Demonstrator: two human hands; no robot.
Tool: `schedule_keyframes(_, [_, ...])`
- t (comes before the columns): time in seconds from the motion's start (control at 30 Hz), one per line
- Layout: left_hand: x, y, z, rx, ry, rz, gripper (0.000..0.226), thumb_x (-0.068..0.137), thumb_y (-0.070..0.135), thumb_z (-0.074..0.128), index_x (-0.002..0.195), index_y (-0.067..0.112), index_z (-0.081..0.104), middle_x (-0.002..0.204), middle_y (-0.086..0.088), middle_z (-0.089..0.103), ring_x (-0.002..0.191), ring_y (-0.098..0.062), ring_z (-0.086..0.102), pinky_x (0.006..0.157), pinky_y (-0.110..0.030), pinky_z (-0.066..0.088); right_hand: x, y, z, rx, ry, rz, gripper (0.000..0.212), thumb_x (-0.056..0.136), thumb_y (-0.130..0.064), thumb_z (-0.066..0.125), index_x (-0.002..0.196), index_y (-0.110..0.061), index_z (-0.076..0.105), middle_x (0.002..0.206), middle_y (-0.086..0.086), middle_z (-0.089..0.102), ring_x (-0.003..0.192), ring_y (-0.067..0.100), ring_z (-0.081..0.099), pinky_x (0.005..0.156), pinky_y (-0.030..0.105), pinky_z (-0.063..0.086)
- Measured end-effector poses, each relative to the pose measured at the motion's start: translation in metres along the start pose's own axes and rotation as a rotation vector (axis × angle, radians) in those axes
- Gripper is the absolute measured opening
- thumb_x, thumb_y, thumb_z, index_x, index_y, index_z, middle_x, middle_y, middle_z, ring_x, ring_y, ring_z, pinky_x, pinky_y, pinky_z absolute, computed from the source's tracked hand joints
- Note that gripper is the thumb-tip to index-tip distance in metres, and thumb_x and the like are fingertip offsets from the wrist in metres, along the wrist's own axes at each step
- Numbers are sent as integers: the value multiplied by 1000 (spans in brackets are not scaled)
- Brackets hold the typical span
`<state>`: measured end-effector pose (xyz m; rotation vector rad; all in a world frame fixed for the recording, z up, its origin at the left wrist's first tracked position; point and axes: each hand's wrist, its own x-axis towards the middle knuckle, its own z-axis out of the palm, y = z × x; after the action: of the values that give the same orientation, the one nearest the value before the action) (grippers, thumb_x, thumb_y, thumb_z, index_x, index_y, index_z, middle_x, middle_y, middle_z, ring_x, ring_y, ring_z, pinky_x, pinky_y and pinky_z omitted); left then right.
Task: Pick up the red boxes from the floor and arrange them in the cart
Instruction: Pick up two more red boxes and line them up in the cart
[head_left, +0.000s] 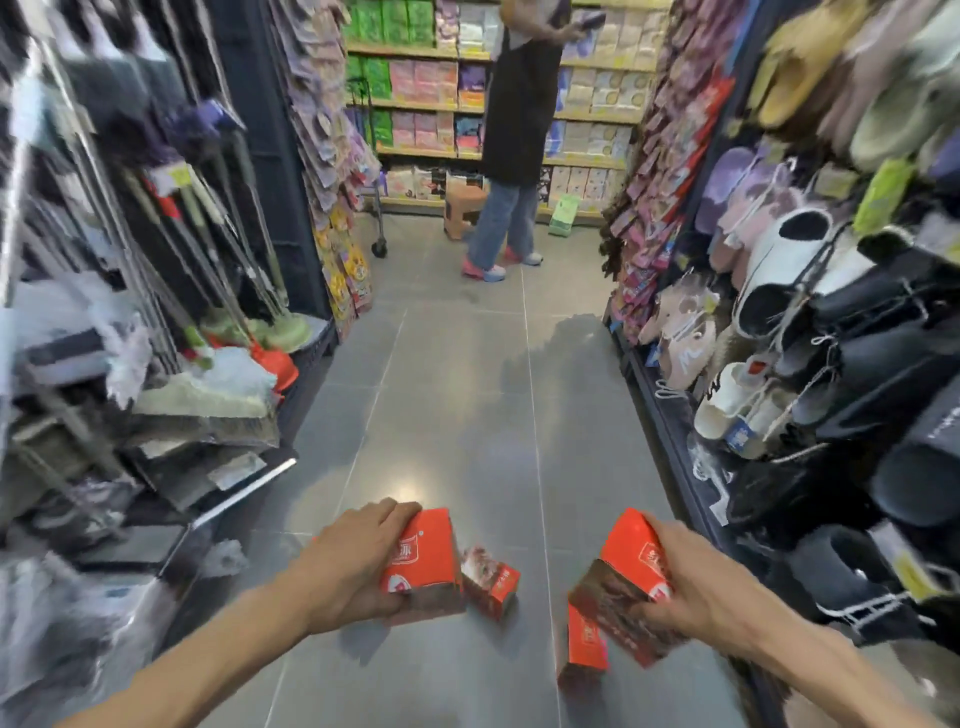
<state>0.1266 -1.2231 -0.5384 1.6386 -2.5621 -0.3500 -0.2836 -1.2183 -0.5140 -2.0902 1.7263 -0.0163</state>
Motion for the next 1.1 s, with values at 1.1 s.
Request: schedule_keyframes(1.1, [-395, 94, -592, 42, 359, -768, 88, 63, 57, 80, 133, 24, 39, 114, 6, 54, 98, -13, 55, 85, -38, 51, -101, -546, -436, -83, -135, -1029, 102, 65, -55, 85, 148, -23, 34, 120, -11, 56, 100, 7, 58, 86, 27, 50])
